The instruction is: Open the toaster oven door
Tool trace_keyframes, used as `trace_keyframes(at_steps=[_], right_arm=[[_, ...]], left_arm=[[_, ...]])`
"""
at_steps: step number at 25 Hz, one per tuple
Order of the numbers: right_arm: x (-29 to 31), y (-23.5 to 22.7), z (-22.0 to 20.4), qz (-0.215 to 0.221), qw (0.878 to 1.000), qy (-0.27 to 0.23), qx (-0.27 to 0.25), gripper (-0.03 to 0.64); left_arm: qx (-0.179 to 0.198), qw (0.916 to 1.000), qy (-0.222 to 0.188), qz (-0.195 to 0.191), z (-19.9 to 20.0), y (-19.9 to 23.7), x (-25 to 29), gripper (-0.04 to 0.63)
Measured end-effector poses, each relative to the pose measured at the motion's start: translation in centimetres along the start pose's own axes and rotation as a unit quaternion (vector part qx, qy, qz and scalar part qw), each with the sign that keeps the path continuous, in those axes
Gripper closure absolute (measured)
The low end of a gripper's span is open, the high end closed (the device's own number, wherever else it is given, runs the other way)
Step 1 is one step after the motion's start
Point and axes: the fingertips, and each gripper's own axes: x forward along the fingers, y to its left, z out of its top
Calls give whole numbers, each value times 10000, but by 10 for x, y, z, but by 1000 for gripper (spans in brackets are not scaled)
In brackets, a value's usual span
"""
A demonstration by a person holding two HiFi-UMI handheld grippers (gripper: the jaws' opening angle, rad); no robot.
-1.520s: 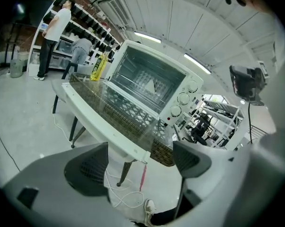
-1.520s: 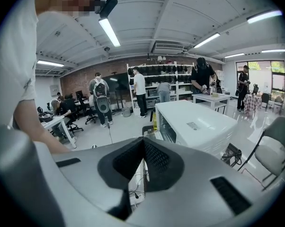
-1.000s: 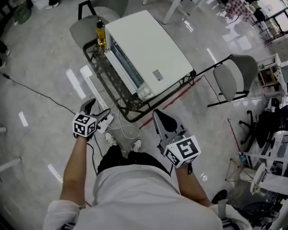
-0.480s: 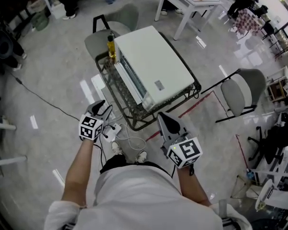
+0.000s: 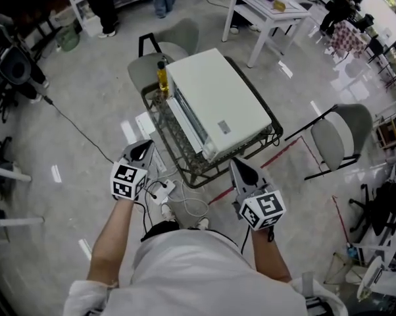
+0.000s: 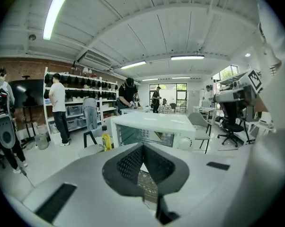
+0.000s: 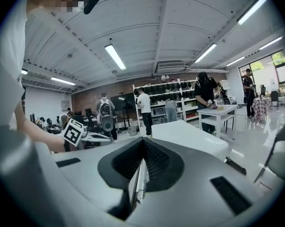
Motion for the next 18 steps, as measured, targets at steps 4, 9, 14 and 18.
trace_keyframes(at_steps=[4,9,14,18], right_arm=[[1,-20,14,-217,9996,-158,-45,595],[-2,-45,30,-487,9982,-327,-132,595],[-9,-53,44,-563,9973,-384,-265,595],[-18,-49,50,-577,9971,-404,-281,595]], left_arm=[[155,9976,-496,451,47,18,-30,577],[470,9901,-1051,809,93,30,-69,577],[726,9757,-1714,1156,130,35,-114,577],[716,9645,-2017,1546,134,39,-150,577]])
